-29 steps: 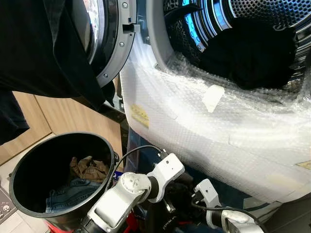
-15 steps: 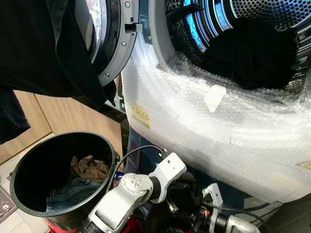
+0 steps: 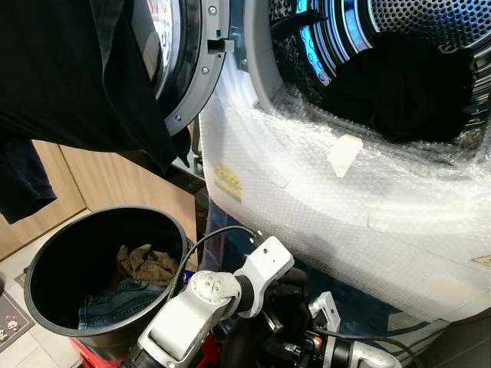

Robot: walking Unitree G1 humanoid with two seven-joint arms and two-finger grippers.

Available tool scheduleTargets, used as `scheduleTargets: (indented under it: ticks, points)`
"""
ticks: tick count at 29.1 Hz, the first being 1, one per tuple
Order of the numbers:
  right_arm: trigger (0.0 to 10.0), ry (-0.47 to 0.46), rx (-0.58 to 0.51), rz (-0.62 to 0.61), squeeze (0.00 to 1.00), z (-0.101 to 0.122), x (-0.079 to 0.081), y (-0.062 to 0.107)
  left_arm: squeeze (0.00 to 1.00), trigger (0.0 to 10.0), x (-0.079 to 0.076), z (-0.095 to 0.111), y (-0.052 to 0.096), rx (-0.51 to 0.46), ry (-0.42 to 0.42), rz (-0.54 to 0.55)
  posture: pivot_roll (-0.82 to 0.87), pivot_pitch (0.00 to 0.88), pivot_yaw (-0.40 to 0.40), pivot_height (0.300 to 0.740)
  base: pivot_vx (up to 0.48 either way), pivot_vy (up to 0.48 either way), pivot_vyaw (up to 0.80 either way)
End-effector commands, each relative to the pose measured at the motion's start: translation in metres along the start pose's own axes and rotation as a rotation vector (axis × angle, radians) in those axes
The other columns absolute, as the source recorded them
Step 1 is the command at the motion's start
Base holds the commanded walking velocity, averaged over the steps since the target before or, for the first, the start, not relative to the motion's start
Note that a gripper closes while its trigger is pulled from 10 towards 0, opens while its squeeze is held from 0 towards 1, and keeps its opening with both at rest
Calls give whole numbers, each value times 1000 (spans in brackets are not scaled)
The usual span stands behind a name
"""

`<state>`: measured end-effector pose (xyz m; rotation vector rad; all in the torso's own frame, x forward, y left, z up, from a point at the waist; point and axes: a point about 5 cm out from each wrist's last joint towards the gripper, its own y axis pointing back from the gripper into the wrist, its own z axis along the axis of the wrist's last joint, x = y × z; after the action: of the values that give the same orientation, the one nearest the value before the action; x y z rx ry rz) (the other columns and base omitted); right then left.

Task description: Clothes washing

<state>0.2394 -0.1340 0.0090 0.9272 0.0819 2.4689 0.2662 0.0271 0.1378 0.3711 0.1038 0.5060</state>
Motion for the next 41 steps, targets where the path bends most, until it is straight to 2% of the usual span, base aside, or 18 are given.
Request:
scheduleTargets:
  ticks: [1,6,9,19,28,41]
  points:
    - [0,-11,-25,-1,0,6,-1,0,0,0,-4,18,0,-65,-19,-22,268,2,-77,740,0,0,0]
    - [0,9,-4,-20,0,4,-2,-2,0,0,-3,20,-1,-78,-7,-11,265,11,-78,740,0,0,0]
    - [0,-5,-49,-14,0,6,-2,-4,0,0,-2,22,-1,-84,5,-7,273,15,-71,740,0,0,0]
    - [0,-1,-64,-77,0,5,-6,-8,0,0,-2,26,1,-105,23,-13,279,27,-71,740,0,0,0]
    - [0,-11,-145,-53,0,15,-5,-9,0,0,-2,27,4,-124,72,-13,285,38,-73,740,0,0,0]
    - [0,-10,-166,-38,0,19,-5,-8,0,0,-4,28,5,-144,100,-13,281,21,-75,740,0,0,0]
